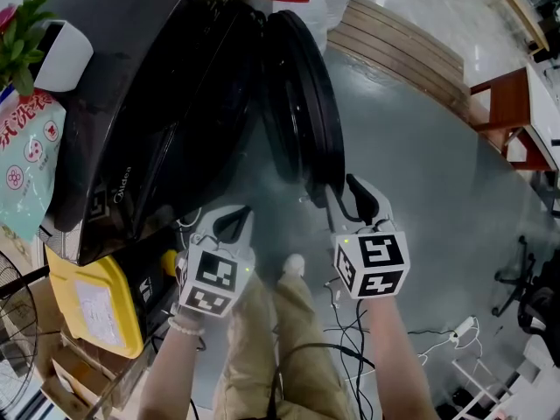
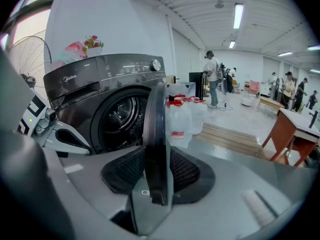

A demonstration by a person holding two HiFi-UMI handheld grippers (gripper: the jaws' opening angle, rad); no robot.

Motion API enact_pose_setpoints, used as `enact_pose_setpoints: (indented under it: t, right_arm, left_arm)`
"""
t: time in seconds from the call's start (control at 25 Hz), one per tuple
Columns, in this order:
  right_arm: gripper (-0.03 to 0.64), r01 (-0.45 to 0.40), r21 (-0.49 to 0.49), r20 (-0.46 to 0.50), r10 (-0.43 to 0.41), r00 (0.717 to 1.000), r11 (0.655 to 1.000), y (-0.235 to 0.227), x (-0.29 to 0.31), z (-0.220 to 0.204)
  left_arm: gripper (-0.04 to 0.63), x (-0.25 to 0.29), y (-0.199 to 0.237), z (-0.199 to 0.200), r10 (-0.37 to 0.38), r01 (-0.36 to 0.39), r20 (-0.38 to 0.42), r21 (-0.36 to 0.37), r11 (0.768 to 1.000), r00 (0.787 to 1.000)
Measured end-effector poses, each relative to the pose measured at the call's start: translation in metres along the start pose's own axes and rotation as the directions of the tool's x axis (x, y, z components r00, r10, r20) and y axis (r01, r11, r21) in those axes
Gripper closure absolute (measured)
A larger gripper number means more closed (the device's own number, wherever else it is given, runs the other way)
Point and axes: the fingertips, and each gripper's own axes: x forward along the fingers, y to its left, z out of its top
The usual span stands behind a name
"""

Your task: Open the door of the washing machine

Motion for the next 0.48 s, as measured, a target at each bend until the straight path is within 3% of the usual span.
enact_pose_setpoints:
  t: [0.48]
  right_arm:
    - [0.483, 0.136, -0.098, 0.020, -0.134, 0.991, 0.986, -0.079, -0.007, 0.006]
  left_arm:
    - [0.603, 0.000, 0.002, 0.005, -0.006, 0.006, 0.017, -0.016, 1.000, 1.000]
